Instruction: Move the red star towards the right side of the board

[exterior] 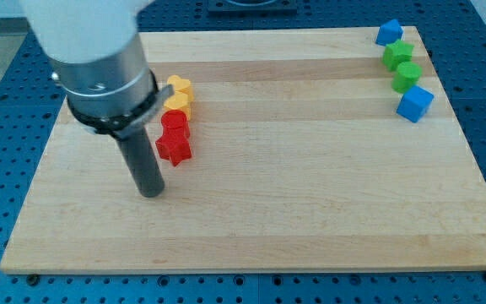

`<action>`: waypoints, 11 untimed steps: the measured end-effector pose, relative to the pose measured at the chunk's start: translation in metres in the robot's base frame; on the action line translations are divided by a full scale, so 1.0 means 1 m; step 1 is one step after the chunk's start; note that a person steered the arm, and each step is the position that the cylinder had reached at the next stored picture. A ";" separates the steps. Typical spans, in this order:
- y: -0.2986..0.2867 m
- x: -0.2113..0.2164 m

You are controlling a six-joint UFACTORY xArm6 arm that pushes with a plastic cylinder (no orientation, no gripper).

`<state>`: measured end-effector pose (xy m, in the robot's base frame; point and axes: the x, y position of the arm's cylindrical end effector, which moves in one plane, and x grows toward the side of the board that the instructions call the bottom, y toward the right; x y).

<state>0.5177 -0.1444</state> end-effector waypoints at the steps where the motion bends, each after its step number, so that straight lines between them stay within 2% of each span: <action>1: -0.022 -0.021; 3: -0.026 -0.047; 4: -0.006 -0.054; 11: 0.240 -0.054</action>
